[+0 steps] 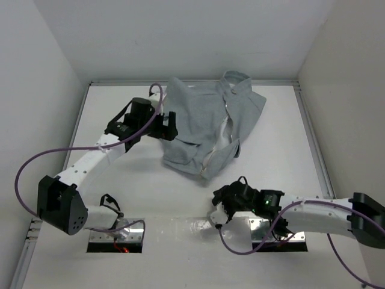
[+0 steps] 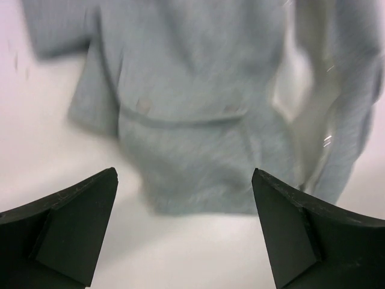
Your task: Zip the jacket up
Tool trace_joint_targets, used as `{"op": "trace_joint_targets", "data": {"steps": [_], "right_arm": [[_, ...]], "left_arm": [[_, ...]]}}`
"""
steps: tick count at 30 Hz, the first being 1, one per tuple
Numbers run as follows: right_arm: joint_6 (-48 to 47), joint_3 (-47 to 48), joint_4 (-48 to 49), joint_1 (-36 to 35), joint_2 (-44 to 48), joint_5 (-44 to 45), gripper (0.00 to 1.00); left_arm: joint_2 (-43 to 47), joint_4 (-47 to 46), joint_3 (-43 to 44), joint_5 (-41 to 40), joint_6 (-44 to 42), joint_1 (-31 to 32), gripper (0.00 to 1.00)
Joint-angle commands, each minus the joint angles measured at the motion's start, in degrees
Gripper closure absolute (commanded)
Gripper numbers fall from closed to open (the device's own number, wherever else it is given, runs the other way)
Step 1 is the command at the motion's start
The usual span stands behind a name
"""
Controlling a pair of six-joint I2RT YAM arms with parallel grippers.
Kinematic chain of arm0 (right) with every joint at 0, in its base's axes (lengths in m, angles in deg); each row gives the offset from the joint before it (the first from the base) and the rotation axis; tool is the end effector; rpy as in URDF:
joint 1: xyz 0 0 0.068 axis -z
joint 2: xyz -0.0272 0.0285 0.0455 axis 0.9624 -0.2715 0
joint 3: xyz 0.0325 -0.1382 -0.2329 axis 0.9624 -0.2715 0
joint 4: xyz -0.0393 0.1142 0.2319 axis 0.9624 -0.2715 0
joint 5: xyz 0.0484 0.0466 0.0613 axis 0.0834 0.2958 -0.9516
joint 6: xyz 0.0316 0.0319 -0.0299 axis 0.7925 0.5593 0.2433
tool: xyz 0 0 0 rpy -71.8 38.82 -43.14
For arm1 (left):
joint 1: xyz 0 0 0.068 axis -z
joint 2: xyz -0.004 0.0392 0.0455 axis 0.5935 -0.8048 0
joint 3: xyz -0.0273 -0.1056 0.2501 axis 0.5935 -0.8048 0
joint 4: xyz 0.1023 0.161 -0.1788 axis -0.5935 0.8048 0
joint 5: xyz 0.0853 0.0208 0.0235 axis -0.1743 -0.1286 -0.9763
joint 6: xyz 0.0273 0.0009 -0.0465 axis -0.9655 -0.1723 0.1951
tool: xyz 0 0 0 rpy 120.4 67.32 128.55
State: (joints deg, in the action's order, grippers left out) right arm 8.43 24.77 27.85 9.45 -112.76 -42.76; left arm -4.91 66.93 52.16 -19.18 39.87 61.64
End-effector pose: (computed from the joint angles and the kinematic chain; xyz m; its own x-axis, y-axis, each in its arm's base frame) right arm 0.0693 0.1548 0.1535 0.5625 -0.6596 -0.4985 -0.7932 -0.2603 -0.5506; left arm 0.2712 -0.1322 0.3209 -0.5948 0.0045 -0.8038 0.3736 0.8870 -0.2715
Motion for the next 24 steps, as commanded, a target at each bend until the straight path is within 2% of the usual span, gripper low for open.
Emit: {"op": "trace_joint_targets", "data": {"steps": [1,2,3,6,14,20,24], "right_arm": [[-12.4,-3.7,21.2,-3.5,-1.8,5.7,0.47],[-14.6,-4.8,22.9,-3.8,-4.0,5.4,0.47],[-15.7,-6.7,31.4,-4.4,-5.0,5.5,0.47],[-19.9,-8.7,37.8,-4.8,-7.6,3.1,0.47],[-25.7,-10.3,45.3,-6.0,-12.4,3.2,0.48],[-28.6,-9.1,50.5,-4.9,-19.6,3.5,0.52],[-30.9,-9.5,58.0,-2.9,-25.4,2.4,0.52]], "left_arm": [[2.6,4.7,-4.0,6.6,2.6,-3.4,0.00],[3.2,5.2,-4.8,7.1,3.1,-4.0,0.00],[3.3,5.2,-4.8,7.1,4.3,-5.0,0.00],[3.8,5.2,-6.2,10.6,5.3,-7.4,0.00],[3.9,2.2,-8.7,16.6,7.2,-9.8,0.00],[2.0,2.2,-7.6,19.1,7.8,-10.3,0.00],[1.4,2.2,-7.0,20.5,8.8,-11.3,0.00]]}}
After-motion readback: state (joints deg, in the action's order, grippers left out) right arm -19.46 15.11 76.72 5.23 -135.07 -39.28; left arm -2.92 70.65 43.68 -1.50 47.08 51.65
